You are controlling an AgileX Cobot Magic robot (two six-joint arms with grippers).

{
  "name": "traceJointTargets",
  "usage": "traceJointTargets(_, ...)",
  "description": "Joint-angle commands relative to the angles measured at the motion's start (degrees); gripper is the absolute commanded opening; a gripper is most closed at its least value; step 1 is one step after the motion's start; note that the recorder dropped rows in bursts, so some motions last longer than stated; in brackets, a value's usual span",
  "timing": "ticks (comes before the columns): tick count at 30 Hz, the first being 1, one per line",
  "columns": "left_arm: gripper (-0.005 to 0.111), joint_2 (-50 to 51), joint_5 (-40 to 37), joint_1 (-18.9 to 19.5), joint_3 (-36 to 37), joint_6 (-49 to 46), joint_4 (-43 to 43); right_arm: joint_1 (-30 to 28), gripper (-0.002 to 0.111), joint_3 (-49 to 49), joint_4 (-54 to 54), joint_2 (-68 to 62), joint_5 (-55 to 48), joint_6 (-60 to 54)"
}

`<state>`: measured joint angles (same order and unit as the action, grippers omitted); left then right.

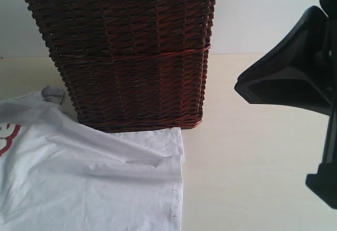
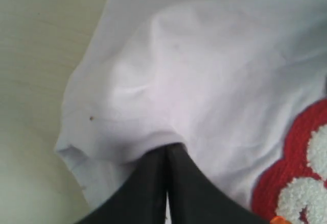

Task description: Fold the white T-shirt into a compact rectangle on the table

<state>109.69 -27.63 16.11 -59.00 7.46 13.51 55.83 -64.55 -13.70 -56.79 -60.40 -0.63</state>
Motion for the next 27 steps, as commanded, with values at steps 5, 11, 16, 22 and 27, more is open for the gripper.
traceJointTargets(5, 0.0, -9.7, 1.2, -10.4, -0.9, -2.6, -9.3, -0.2, 0.0, 0.1, -0.1, 0.0, 0.6, 0.6)
traceJointTargets(11, 0.0, -10.1, -2.5, -26.2, -0.6, -9.2, -13.5, -0.2, 0.0, 0.1, -0.2, 0.0, 0.4, 0.6)
traceJointTargets(16, 0.0, -10.1, -3.4, -39.7, -0.5, -8.7, -15.5, -0.2, 0.0, 0.1, -0.2, 0.0, 0.2, 0.6)
traceJointTargets(22, 0.0, -10.1, -1.8, -52.4, -0.5, -5.5, -15.8, -0.2, 0.0, 0.1, -0.2, 0.1, -0.3, 0.6)
traceJointTargets(27, 0.0, -10.1, 8.3, -52.9, -0.5, -0.1, -15.7, -0.2, 0.0, 0.1, -0.2, 0.1, -0.3, 0.6)
